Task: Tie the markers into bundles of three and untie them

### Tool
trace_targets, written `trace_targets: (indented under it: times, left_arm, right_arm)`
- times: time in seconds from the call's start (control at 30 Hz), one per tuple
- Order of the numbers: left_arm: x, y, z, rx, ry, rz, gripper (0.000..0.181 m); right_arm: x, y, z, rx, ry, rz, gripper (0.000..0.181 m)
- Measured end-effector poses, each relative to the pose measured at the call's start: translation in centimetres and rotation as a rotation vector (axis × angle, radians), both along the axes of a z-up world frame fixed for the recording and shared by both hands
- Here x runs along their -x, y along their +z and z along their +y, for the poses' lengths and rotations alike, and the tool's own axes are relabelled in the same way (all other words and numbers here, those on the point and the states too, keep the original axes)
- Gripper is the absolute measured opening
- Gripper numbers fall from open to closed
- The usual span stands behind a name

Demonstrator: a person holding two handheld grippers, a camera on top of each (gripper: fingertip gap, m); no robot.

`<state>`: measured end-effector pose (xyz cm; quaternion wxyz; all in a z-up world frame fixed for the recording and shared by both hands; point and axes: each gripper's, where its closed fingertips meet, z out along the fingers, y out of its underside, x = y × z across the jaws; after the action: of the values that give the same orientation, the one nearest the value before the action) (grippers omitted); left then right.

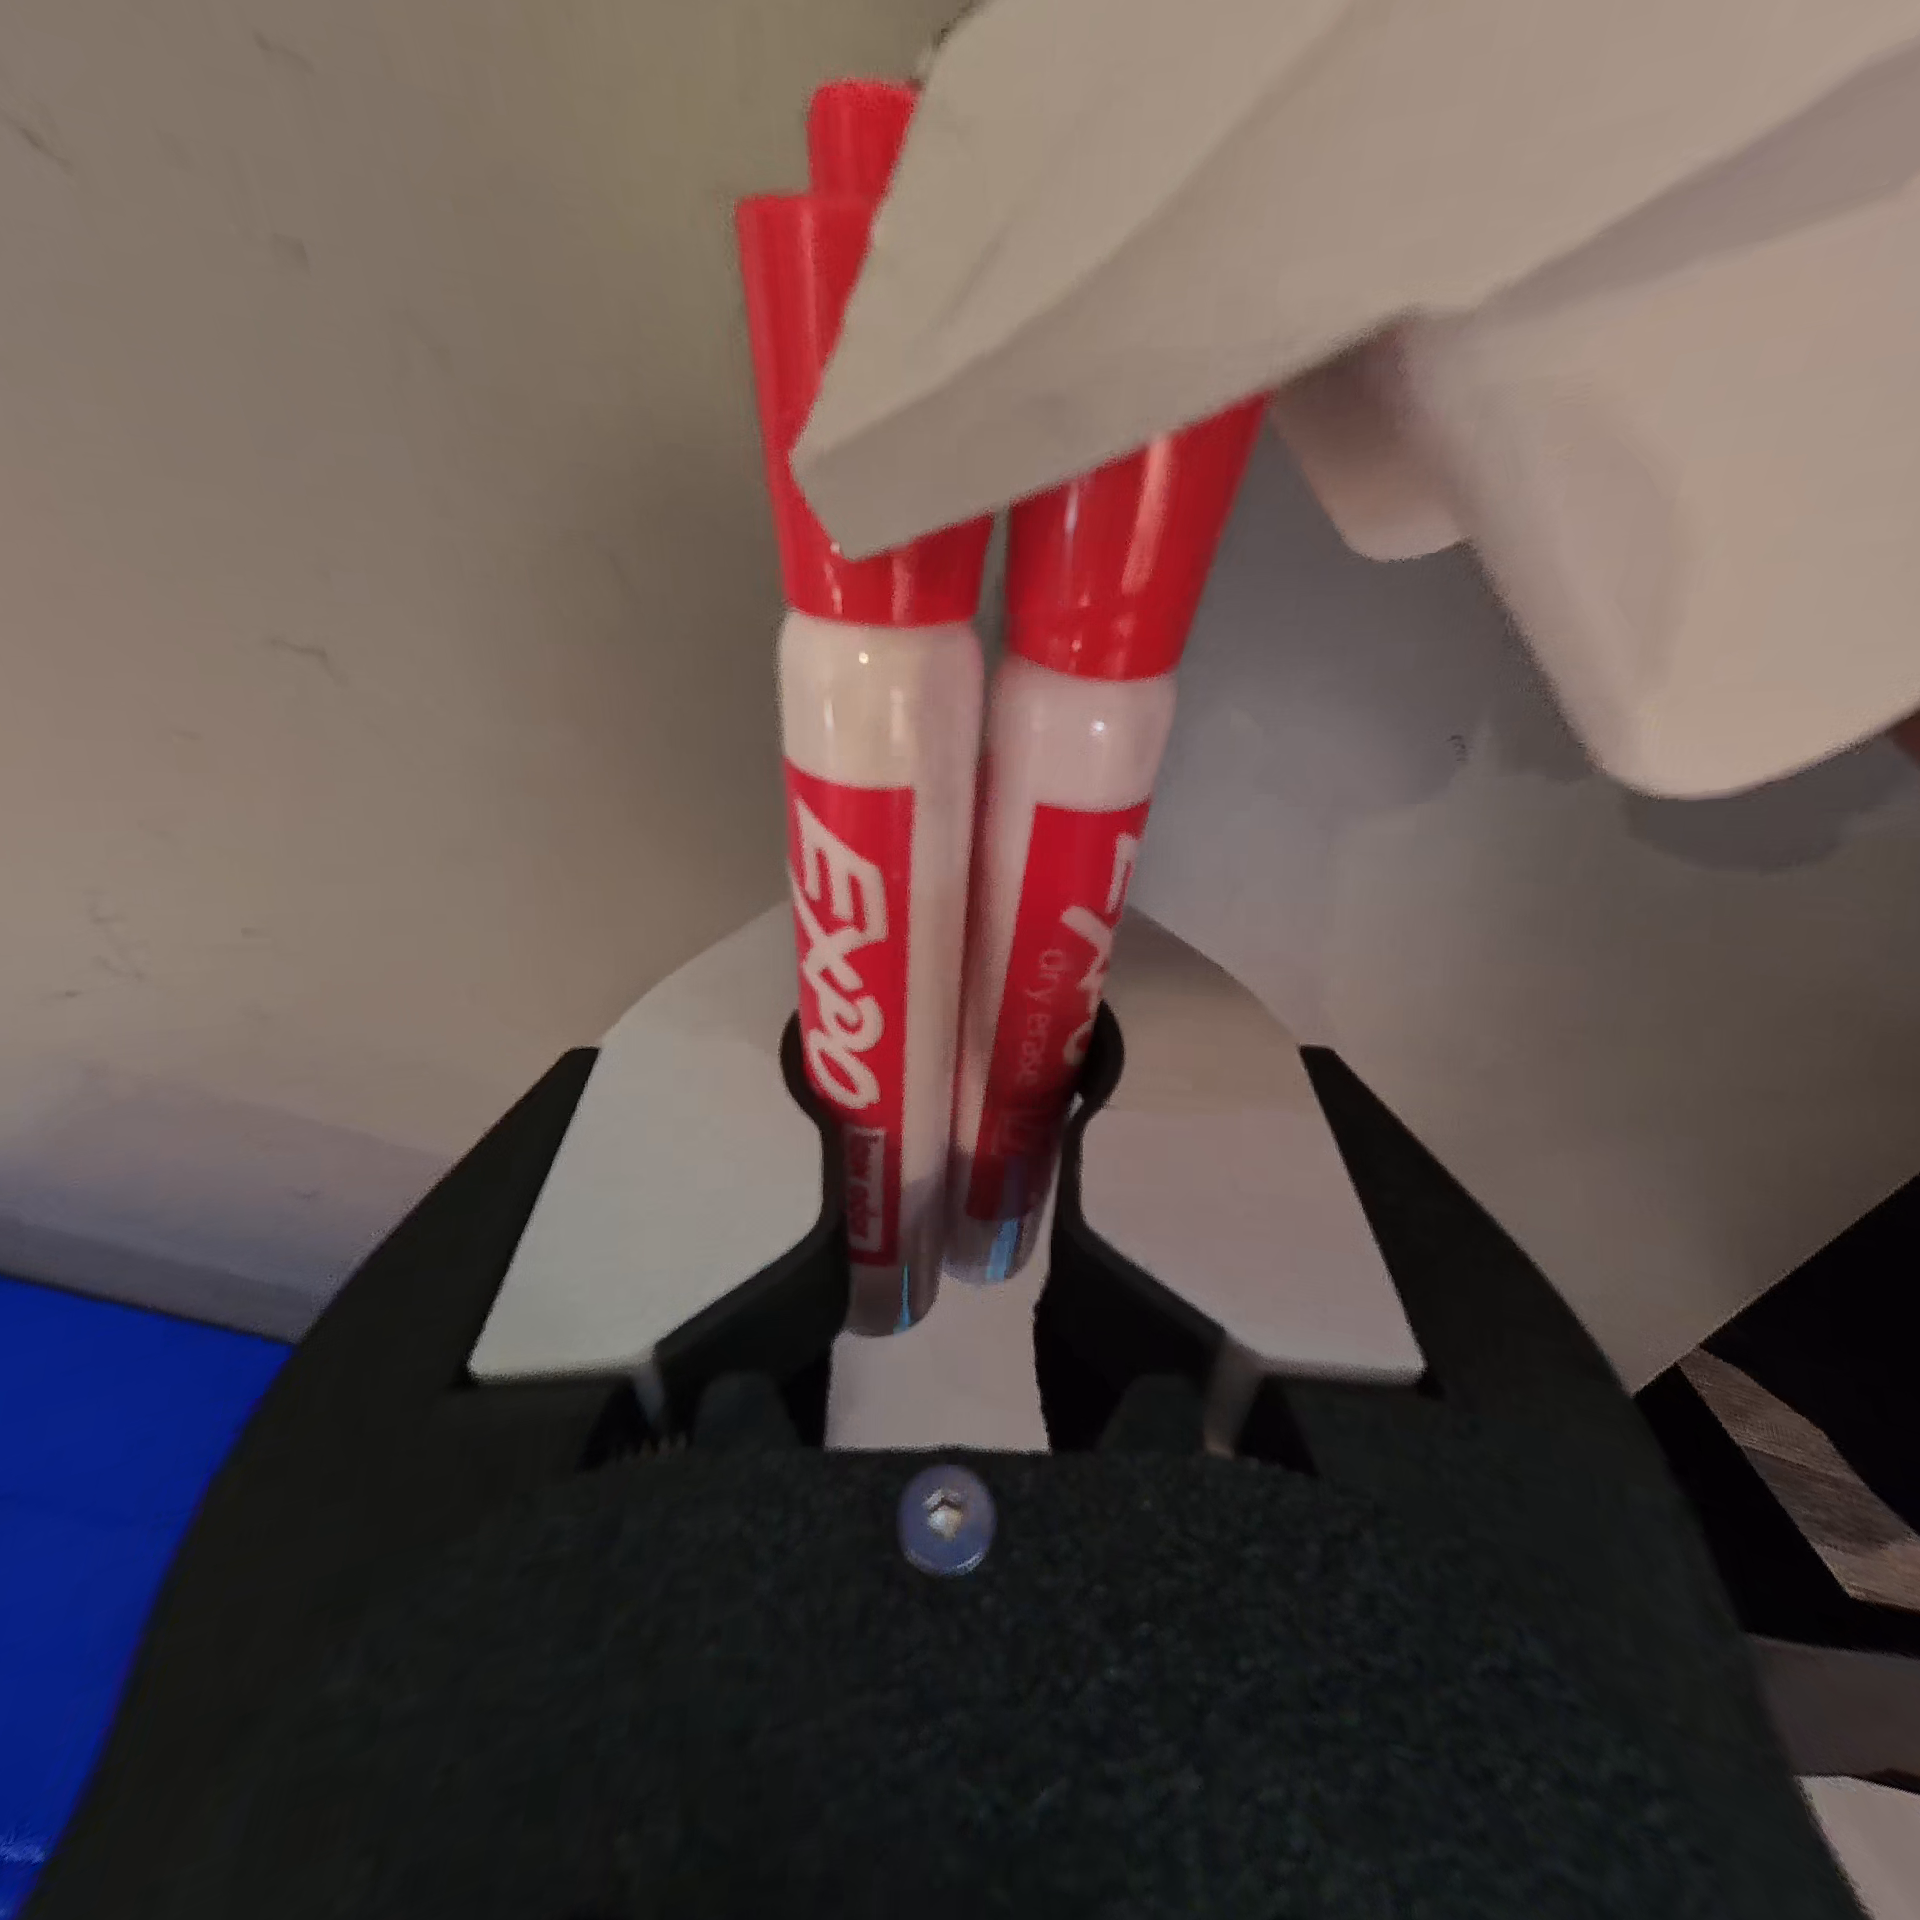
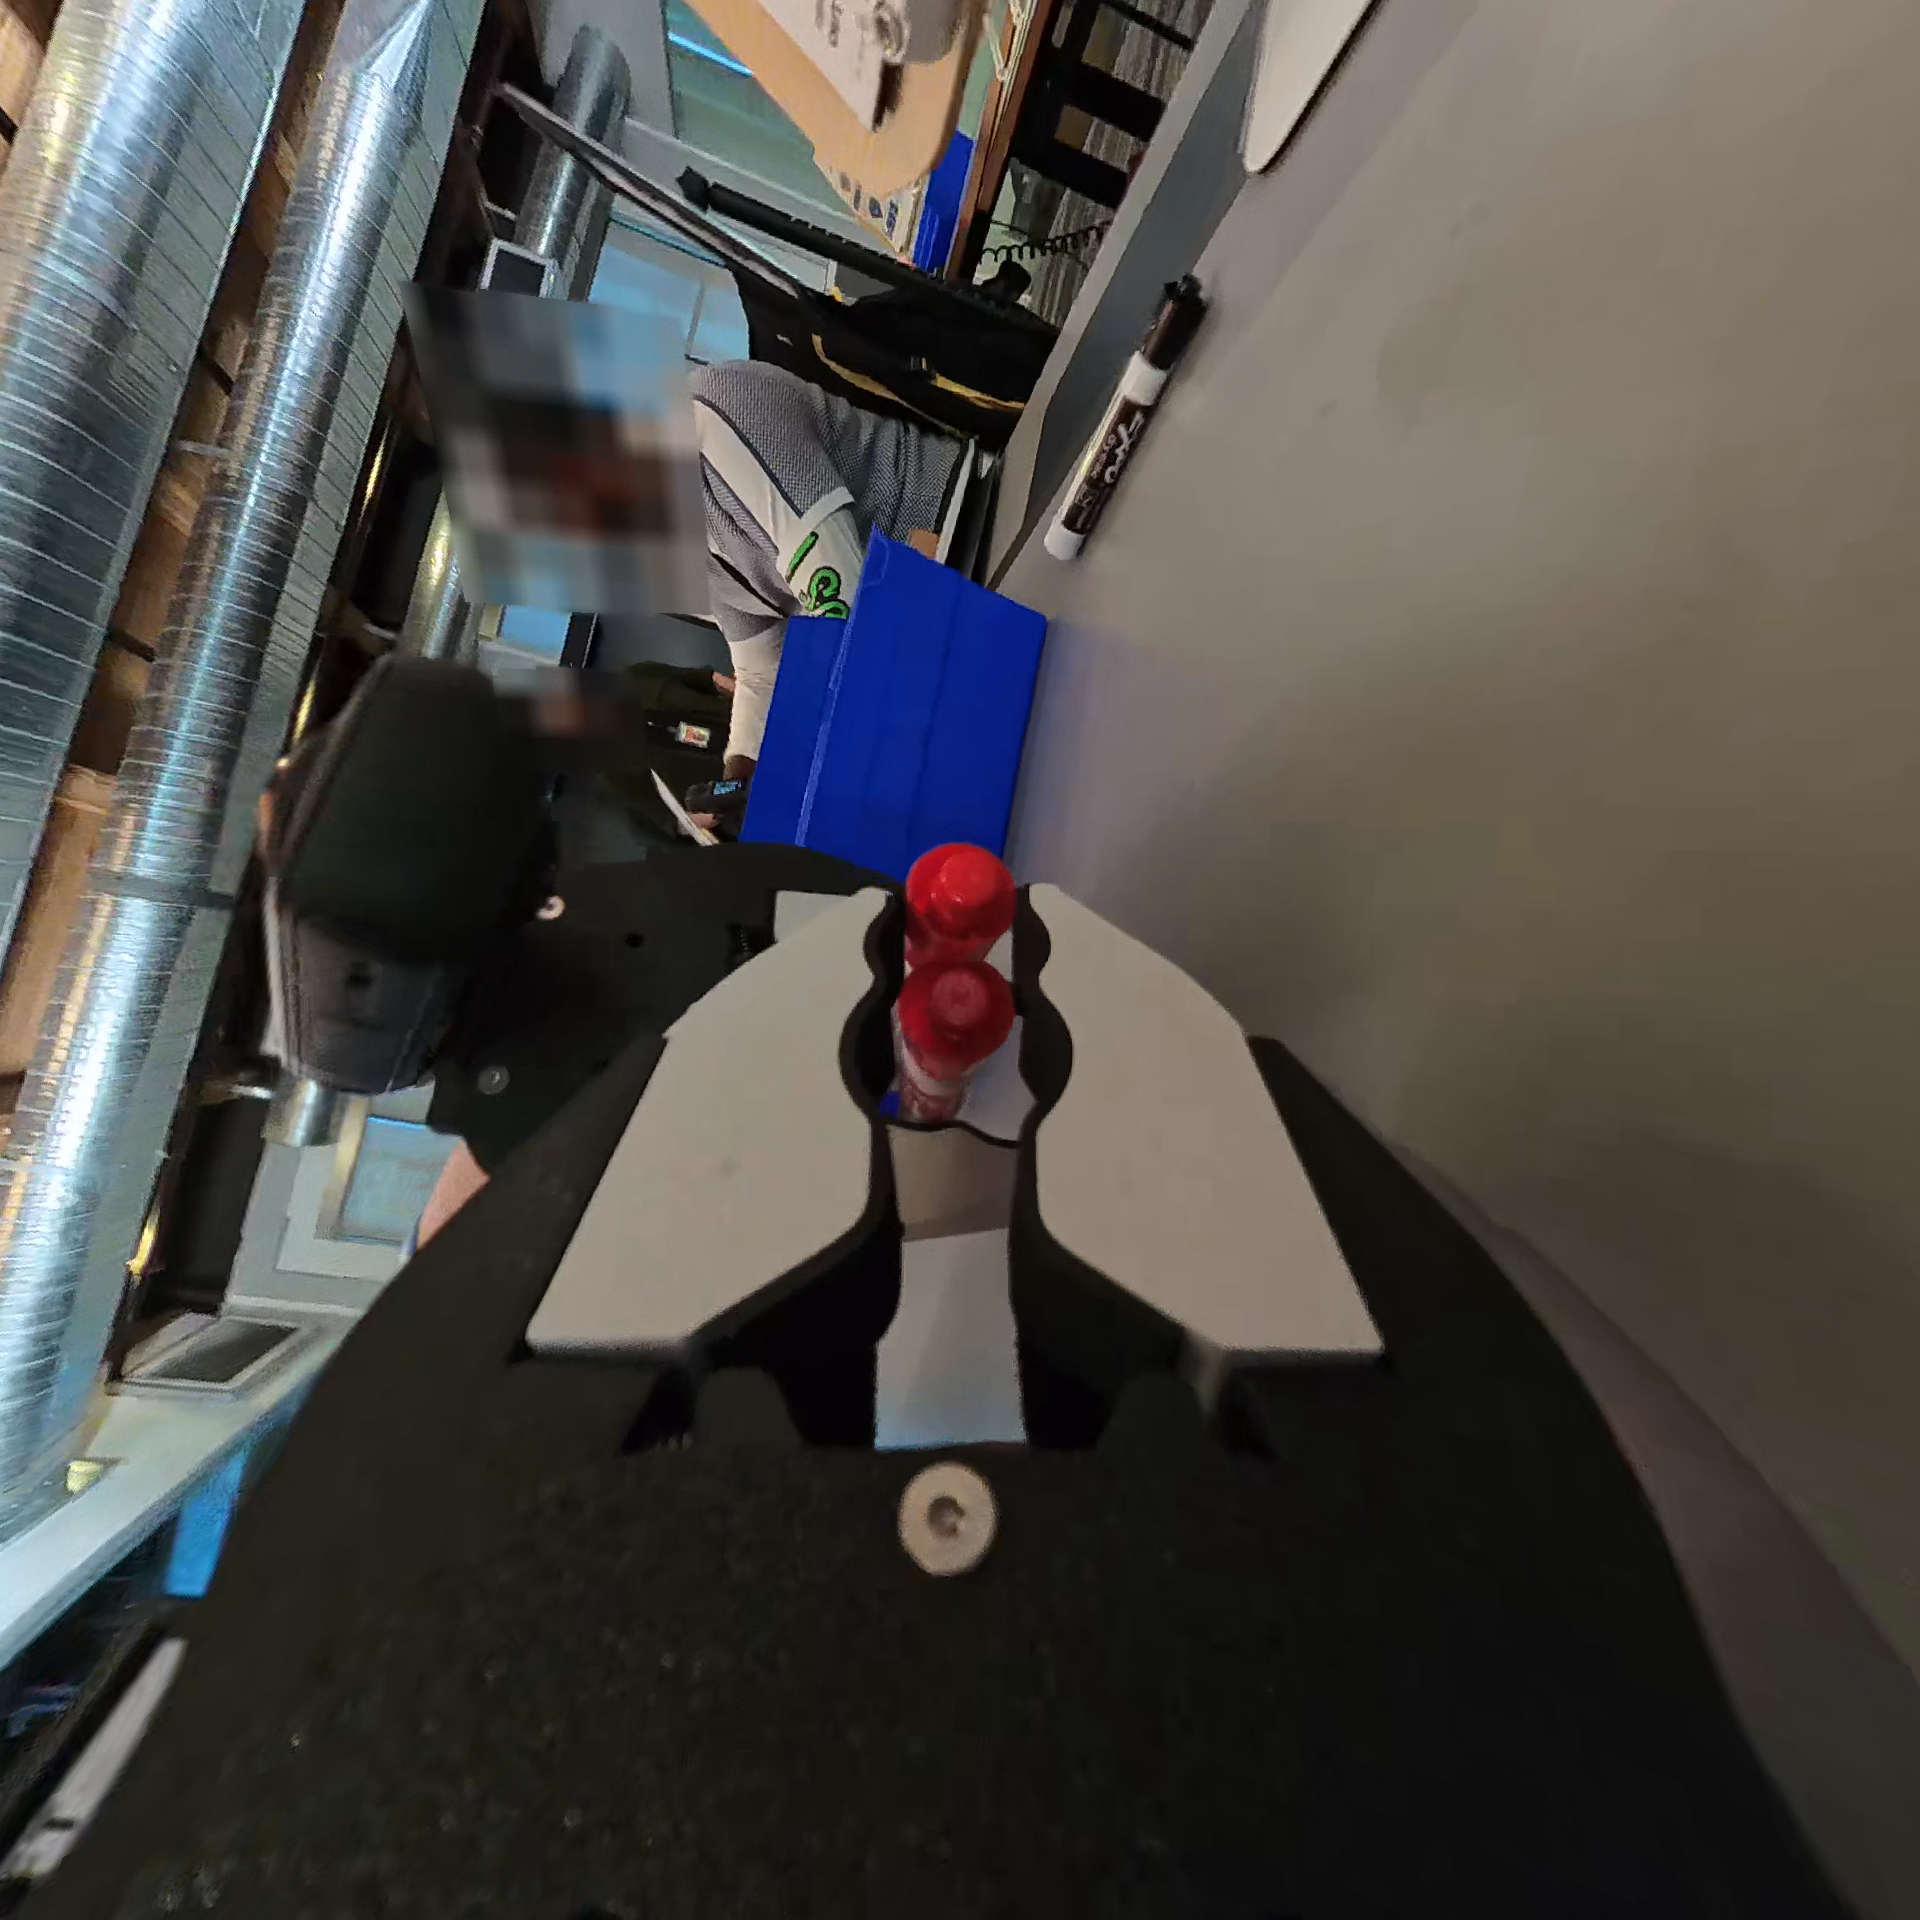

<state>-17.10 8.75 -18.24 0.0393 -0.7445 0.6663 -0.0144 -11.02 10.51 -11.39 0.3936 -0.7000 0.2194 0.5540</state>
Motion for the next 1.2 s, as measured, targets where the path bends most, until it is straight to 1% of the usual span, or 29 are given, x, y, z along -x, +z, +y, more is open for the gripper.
trace_targets:
  times: [0.07,0.13,0.2,0.23,0.3,0.47,0.6,0.67,0.77,0.83,0.9,0.97,1.07,1.13,1.2]
  left_arm:
    - [0.3,-0.2,0.1,0.003,0.007,0.011,0.032]
    - [0.0,-0.2,-0.1,0.027,0.015,-0.015,0.023]
    - [-0.3,-0.2,-0.9,0.083,-0.005,-0.037,0.021]
    - [-0.4,-0.2,-0.9,0.079,-0.018,-0.039,0.019]
    - [-0.6,-0.2,-1.0,0.080,-0.025,-0.047,0.018]
    - [-1.0,0.1,-1.7,0.190,-0.021,-0.095,0.016]
    - [-0.8,0.6,-2.4,0.296,-0.012,-0.106,0.015]
    - [-0.4,0.7,-2.4,0.285,-0.040,-0.081,0.015]
    - [0.5,0.6,-1.6,0.241,-0.050,-0.033,0.014]
    - [1.1,0.4,-1.1,0.232,-0.036,-0.016,0.014]
    - [0.9,0.2,-1.4,0.278,-0.021,-0.031,0.014]
    - [0.7,-0.1,-1.5,0.292,-0.030,-0.020,0.014]
    - [0.7,-0.9,-0.9,0.239,-0.037,0.004,0.020]
    - [0.7,-1.1,-0.9,0.232,-0.040,0.009,0.027]
    - [0.9,-1.2,-0.7,0.194,-0.058,0.017,0.027]
  right_arm:
    - [0.4,0.3,-0.1,-0.014,0.017,-0.023,0.019]
    - [1.1,0.3,-0.2,-0.027,0.034,-0.067,0.019]
    - [1.2,0.3,0.0,-0.030,0.038,-0.095,0.019]
    - [1.1,0.2,0.1,-0.029,0.039,-0.094,0.019]
    - [0.9,0.1,0.2,-0.024,0.042,-0.091,0.019]
    - [0.4,-0.4,0.4,-0.040,0.061,-0.071,0.020]
    - [0.2,-0.7,-0.1,-0.062,0.148,-0.061,0.024]
    - [0.0,-0.2,-0.5,-0.116,0.181,-0.101,0.023]
    - [-1.4,0.5,-0.6,-0.176,0.167,-0.173,0.023]
    - [-2.1,0.3,-0.7,-0.169,0.191,-0.251,0.025]
    - [-2.5,0.4,-0.9,-0.196,0.236,-0.347,0.024]
    - [-2.6,-0.2,-1.4,-0.233,0.325,-0.513,0.027]
    - [-2.0,-2.0,-2.9,-0.319,0.537,-0.783,0.025]
    - [-2.3,-3.1,-3.1,-0.399,0.598,-0.995,0.027]
    - [-1.9,-4.1,-3.4,-0.445,0.679,-1.114,0.028]
